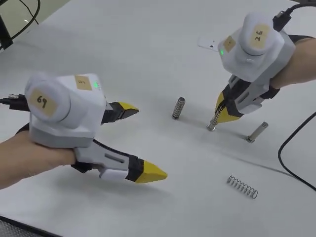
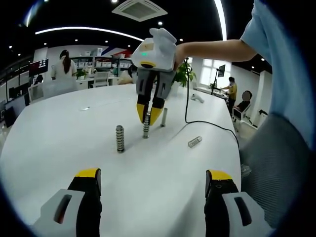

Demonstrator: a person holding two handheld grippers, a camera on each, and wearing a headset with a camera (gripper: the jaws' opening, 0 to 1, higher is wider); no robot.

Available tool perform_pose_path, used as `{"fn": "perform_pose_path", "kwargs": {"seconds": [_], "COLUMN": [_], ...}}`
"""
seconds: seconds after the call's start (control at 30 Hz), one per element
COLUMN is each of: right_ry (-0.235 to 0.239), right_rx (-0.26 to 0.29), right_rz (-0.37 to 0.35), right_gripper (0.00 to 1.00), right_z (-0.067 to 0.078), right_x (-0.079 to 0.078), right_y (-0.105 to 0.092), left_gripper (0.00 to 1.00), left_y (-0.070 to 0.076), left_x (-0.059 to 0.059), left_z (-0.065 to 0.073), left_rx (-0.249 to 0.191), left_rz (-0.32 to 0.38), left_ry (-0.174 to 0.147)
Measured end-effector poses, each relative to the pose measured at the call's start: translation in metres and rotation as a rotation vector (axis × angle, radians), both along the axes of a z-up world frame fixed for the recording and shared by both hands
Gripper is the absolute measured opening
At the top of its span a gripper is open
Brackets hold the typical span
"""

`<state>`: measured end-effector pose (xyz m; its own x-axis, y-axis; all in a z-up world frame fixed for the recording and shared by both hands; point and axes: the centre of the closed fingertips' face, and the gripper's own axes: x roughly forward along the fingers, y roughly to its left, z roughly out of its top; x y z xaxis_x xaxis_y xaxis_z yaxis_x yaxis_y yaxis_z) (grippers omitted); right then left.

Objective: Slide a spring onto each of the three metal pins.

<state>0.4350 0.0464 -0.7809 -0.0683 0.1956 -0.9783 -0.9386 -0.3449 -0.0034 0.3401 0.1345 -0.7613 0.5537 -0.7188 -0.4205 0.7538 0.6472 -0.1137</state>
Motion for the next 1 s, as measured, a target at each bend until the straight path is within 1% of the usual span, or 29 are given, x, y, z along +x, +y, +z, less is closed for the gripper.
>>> {"fn": "perform_pose_path", "kwargs": {"seconds": [0.2, 0.3, 0.37, 0.63, 0.87, 1.0], "right_ry": [0.000, 0.005, 0.006, 0.007, 0.011, 0.006], "right_rx": [0.003, -0.003, -0.009, -0.012, -0.015, -0.018], "right_rz": [-0.001, -0.003, -0.005, -0.005, -0.014, -0.006], "right_gripper": [0.08, 0.08, 0.08, 0.08, 0.08, 0.08], "right_z": [-0.004, -0.006, -0.009, -0.012, -0.012, -0.012], "right_x": [-0.001, -0.002, 0.000, -0.004, -0.005, -0.006], "right_y": [-0.001, -0.001, -0.002, -0.003, -0.003, -0.002], "left_gripper": [0.84, 0.84, 0.84, 0.83, 0.83, 0.83], "left_y": [-0.001, 0.000, 0.000, 0.000, 0.000, 0.000], "left_x": [0.000, 0.000, 0.000, -0.001, -0.001, -0.001], "left_z": [-0.001, -0.002, -0.002, -0.002, -0.002, -0.002], "left_rx": [0.000, 0.001, 0.000, -0.002, -0.001, -0.002], "left_rz": [-0.002, -0.002, -0.002, -0.001, 0.000, -0.004], "left_ry": [0.005, 0.005, 0.007, 0.010, 0.008, 0.007]}}
